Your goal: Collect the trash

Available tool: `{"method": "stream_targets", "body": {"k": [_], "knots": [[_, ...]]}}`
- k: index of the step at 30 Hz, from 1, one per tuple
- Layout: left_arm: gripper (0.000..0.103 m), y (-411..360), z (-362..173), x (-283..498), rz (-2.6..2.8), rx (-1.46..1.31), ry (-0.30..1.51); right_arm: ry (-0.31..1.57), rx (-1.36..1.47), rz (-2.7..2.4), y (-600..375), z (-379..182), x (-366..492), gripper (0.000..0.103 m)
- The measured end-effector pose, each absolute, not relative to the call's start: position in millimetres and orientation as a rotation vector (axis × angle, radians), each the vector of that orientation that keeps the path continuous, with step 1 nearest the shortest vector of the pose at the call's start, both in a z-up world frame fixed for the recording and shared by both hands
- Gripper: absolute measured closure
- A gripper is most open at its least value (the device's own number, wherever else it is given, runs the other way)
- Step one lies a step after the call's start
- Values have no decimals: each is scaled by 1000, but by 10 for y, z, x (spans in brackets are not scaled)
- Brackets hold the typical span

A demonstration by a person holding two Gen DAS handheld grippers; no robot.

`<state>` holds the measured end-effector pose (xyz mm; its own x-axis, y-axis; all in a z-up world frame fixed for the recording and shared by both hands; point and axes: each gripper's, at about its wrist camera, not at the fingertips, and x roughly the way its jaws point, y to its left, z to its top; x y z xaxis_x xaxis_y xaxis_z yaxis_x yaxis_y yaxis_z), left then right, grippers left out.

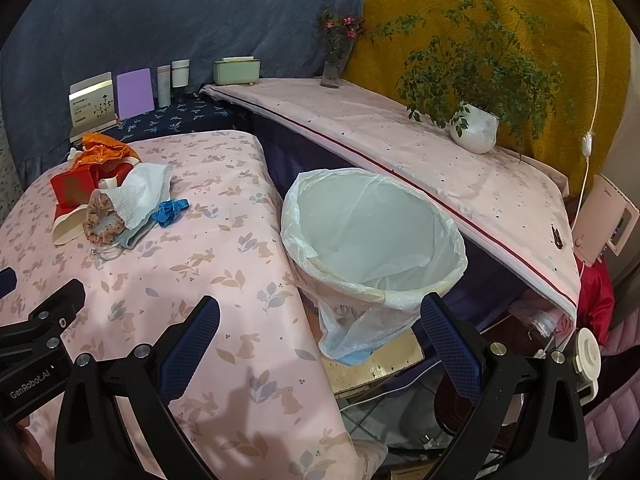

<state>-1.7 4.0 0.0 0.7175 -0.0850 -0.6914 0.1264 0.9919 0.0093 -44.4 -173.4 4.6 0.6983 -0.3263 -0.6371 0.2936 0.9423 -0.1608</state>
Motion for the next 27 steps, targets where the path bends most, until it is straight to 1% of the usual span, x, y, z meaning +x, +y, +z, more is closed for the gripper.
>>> {"method": "stream_targets", "body": {"k": [14,27], "knots": [[7,498,-97,343,-33,5,767,749,-31,-319,-1606,-84,-111,7],[7,845,-52,923,38,-41,757,775,-6,-219,-1307,-212,535,7]]}}
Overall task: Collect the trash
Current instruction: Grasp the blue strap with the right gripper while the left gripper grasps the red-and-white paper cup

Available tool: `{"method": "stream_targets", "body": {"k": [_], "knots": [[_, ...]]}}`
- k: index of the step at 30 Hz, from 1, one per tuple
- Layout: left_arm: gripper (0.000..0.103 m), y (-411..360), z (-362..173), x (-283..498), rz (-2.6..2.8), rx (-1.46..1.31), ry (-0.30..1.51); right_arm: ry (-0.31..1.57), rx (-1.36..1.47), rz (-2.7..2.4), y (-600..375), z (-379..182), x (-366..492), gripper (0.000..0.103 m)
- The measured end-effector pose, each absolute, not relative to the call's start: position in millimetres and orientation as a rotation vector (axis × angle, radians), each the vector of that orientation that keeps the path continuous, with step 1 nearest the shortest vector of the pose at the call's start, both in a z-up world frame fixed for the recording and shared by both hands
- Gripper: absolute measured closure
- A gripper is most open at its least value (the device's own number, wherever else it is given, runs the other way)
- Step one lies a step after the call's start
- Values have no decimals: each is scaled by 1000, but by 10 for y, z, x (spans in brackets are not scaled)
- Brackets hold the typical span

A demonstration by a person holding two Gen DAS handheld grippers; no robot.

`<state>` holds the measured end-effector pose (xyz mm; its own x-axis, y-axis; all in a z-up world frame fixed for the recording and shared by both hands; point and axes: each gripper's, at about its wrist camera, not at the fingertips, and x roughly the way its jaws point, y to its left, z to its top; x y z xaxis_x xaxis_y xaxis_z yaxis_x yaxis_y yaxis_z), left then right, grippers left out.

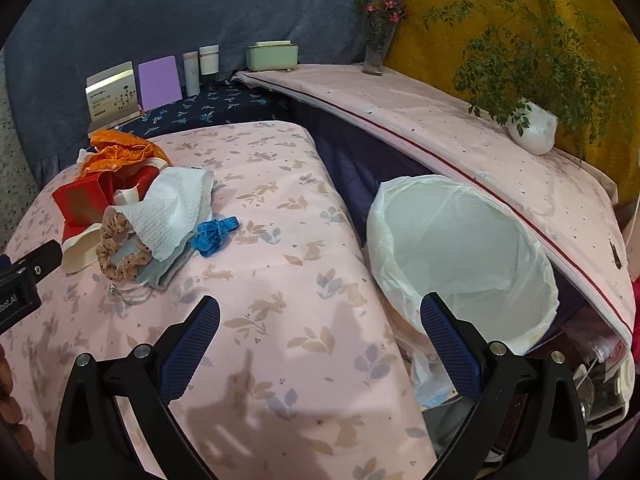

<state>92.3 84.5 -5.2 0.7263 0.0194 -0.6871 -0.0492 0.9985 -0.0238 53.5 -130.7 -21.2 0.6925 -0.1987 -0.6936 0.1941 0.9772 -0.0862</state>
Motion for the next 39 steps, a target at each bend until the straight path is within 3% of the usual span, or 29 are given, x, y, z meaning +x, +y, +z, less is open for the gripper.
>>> {"method": "stream_targets", "body": {"k": [10,14,19,24,36,39], "knots": [[7,1003,-127,1279,45,-89,775,840,76,-121,-1079,-391,1170,24],[7,1044,-225,1319,35,-106,801,862,88,-88,-962,-472,1381,36],[7,1100,-347,1353,32,-128,826,895,100,-65,-851,-586,1583,51],[7,1129,-414,1387,44,-114,832,933,118,-28,-795,-693,1660,80],[9,1340,-581,1411,82,-98,846,891,157,-34,-869,-587,1409,85],[22,1358,-635,1445,79,-90,853,879,140,-41,-843,-546,1362,85]]}}
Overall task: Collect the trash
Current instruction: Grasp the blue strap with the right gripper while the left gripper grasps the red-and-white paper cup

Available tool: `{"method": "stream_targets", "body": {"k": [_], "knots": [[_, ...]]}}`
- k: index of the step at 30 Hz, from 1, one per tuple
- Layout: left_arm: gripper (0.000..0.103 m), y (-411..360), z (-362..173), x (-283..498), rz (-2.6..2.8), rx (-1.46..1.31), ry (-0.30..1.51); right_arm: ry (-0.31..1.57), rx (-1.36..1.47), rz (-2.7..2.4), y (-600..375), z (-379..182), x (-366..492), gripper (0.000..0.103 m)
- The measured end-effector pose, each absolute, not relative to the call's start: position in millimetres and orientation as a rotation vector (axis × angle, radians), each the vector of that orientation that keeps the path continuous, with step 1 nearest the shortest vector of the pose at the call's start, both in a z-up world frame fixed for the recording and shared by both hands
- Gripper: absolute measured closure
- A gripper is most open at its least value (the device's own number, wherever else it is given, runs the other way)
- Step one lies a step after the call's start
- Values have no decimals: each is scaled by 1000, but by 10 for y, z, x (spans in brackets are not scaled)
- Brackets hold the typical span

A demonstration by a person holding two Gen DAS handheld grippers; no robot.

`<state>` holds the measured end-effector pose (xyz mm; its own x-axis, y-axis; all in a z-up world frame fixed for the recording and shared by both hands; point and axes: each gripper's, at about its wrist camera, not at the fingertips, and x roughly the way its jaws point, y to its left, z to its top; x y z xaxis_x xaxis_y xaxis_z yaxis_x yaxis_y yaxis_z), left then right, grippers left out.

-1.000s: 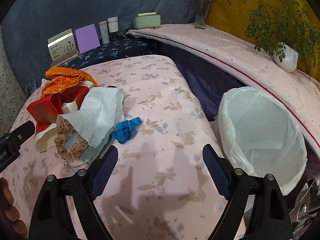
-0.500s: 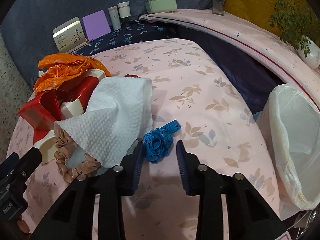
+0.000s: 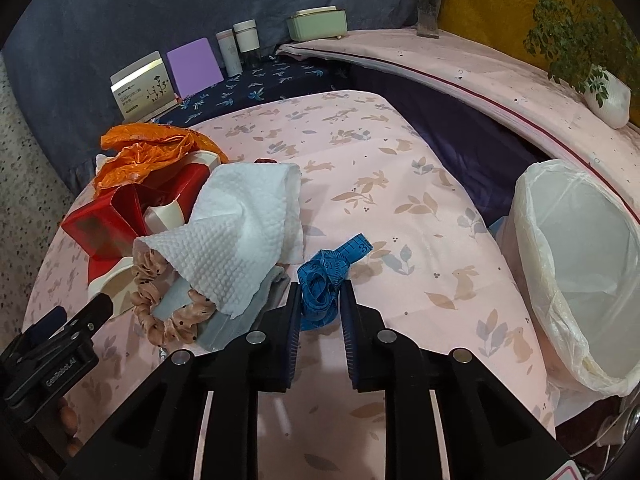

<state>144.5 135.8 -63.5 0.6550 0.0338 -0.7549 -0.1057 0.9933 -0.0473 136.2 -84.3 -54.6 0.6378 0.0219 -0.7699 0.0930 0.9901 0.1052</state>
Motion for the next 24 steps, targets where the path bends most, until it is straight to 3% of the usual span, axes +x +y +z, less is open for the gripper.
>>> {"method": "stream_targets", "body": {"k": [2,5,7,24], "knots": [[32,1369,-674,1479,69,-99,865,878,137,-39,-828,-536,1340,85],[56,1360,-724,1506,63,-93,881,878,135,-34,-795,-530,1320,85],[84,1362,-736,1505,49,-101,893,879,133,-28,-771,-530,1298,85],[95,1257,-249,784,50,-101,808,802,160,13,-728,-161,778,85]]}}
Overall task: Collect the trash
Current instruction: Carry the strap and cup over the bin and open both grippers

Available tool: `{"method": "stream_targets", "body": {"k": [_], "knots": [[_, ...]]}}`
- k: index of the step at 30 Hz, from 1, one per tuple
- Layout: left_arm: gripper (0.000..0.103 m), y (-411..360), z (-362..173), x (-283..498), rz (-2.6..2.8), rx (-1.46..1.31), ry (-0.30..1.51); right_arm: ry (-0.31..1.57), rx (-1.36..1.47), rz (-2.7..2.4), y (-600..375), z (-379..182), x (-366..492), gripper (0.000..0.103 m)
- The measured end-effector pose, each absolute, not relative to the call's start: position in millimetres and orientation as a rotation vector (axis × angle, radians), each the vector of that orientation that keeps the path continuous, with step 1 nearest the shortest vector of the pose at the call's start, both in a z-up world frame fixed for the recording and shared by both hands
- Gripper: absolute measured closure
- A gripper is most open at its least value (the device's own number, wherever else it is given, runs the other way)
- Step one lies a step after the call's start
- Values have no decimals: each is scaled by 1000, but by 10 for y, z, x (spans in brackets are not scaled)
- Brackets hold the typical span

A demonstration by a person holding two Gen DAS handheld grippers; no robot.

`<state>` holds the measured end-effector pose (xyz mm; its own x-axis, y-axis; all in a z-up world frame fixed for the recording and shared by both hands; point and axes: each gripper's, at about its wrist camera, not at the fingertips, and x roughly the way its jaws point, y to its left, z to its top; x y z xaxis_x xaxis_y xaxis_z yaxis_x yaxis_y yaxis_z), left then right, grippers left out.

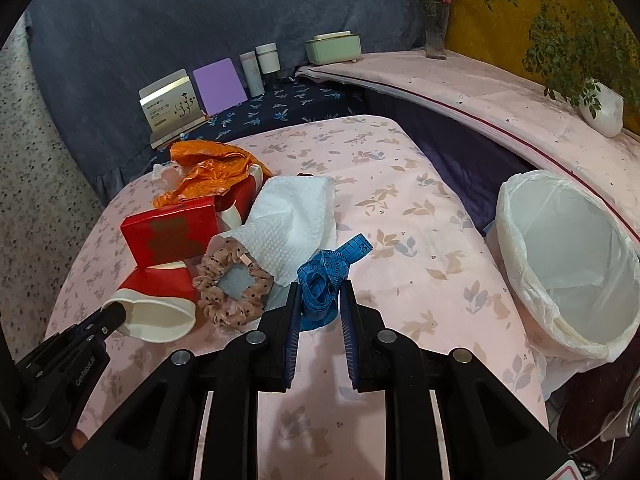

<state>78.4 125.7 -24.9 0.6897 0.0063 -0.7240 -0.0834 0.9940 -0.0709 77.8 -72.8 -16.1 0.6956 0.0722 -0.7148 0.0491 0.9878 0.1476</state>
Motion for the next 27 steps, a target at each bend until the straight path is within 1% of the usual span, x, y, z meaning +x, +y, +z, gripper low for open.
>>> {"method": "stream_targets", "body": {"k": [16,27], "knots": [[96,627,305,192,-52,-23,697,708,213,0,-1087,209,146,85],[95,115,391,128,-125,33,674,670,246,-38,-1416,301,-16,85]]}}
